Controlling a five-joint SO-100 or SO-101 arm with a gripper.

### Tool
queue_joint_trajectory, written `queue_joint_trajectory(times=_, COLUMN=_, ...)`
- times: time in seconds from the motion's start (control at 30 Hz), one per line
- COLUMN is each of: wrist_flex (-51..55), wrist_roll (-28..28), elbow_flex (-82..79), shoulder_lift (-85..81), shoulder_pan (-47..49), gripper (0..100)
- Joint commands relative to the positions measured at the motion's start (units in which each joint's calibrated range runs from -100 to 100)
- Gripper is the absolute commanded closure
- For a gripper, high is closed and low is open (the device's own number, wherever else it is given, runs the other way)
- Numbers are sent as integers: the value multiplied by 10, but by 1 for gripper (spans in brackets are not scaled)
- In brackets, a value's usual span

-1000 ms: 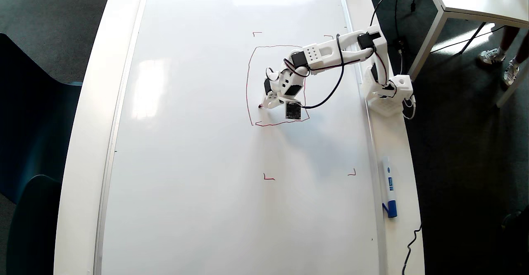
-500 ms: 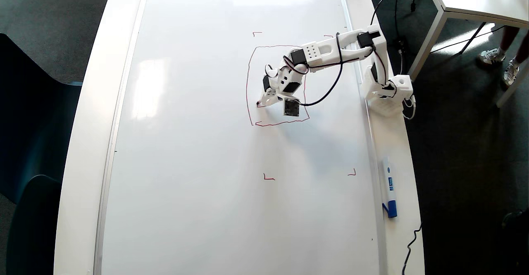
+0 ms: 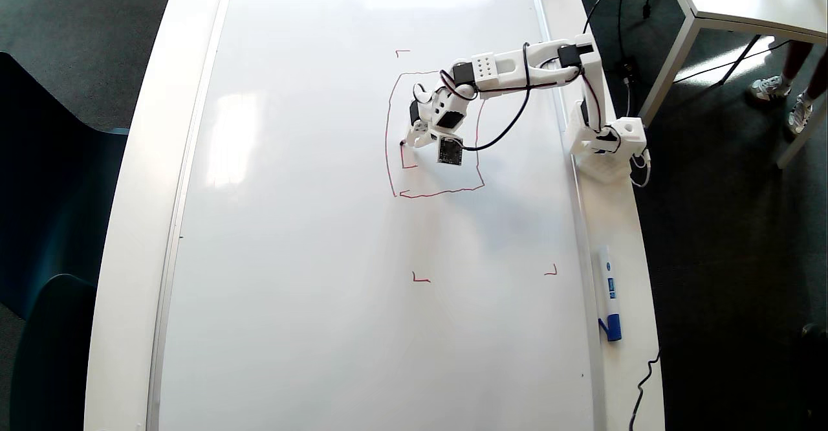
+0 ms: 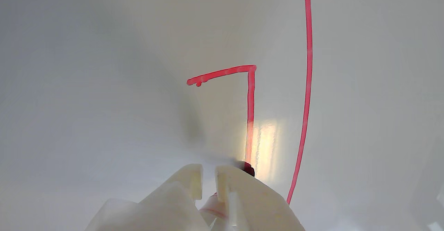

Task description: Draw on a whiteboard a robot head using a pen attached to the gripper

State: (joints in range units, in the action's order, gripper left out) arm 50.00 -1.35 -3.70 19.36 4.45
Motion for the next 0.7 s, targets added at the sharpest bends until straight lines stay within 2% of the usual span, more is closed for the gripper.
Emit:
queue_joint_trajectory(times=0.0, wrist_flex=8, wrist_roll=-5, elbow_flex=-3, shoulder_lift=-10, shoulder_pan=-18, gripper=99)
queue_joint_trajectory(times=0.27, wrist_flex=10, wrist_roll=-5, elbow_flex=-18, shoulder_lift=-14, shoulder_pan=-15, gripper=99)
queue_joint_trajectory(times=0.67, wrist_flex=1, wrist_roll=-3, elbow_flex=-134, shoulder_lift=-97, shoulder_pan=-12, gripper=99)
